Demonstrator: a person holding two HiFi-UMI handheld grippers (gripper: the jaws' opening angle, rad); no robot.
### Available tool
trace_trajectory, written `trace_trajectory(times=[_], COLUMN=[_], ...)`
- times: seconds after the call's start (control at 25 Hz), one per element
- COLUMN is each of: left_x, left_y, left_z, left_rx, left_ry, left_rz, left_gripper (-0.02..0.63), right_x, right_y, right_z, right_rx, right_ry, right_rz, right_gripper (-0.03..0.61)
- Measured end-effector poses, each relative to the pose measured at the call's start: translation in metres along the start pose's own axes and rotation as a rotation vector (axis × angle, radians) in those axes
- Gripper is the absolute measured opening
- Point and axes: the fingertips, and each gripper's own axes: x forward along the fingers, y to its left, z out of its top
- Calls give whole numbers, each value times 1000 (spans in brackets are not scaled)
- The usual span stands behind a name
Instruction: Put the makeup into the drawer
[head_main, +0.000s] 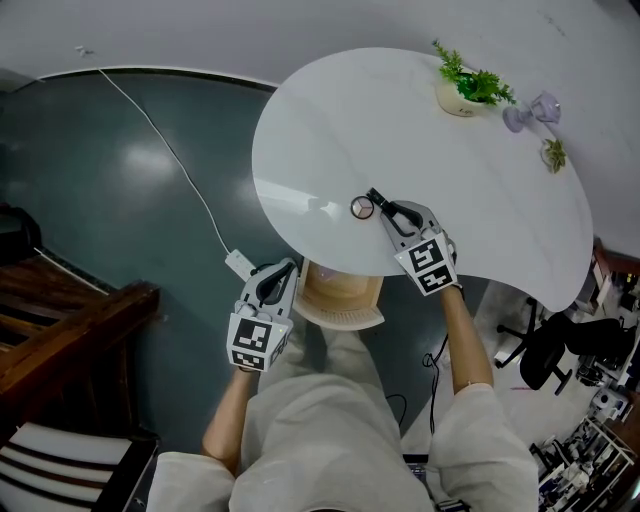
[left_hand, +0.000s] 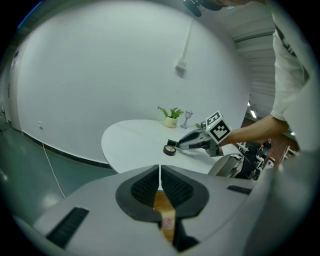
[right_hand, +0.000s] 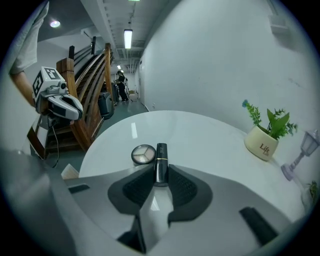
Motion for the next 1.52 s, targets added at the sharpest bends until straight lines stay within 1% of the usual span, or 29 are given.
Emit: trace_trajectory(times=[0.12,0.24,0.44,0.56,0.8,1.0,1.16,1.32,1.52], left_x=[-1,-2,-4,-3,-5,-8,-9,-12,-14], left_y=[-3,-6,-8,-10,-14,-10,-9,-7,-4], left_z=[1,2,1,0,-1,-10,-14,-18,-24], left_rx=[-2,-1,6,14,14,12,4,1,-3], left_ry=[-4,-7,-13,-5,-4,10,16,24,30], left_rz=[-2,-2,-1,-1,-5,-3,0,3,8], left_gripper=[17,17,17,17,17,17,17,17,17], right_x=[-12,-24,-47,-55,-59,-54,-44,-27,-2], right_y=[6,17,54,79,125,165,191,205,208], right_z=[2,5,22,27,23,14,-5,-34,-77], right_rx=[24,42,44,58,42,40,23,-5,15], right_ry=[-22,-51,-115,-145,-142,-120,-77,0,102], right_rz=[-12,-4,41,85,160,227,266,283,292], right_gripper=[87,87,87,87,87,87,87,87,87])
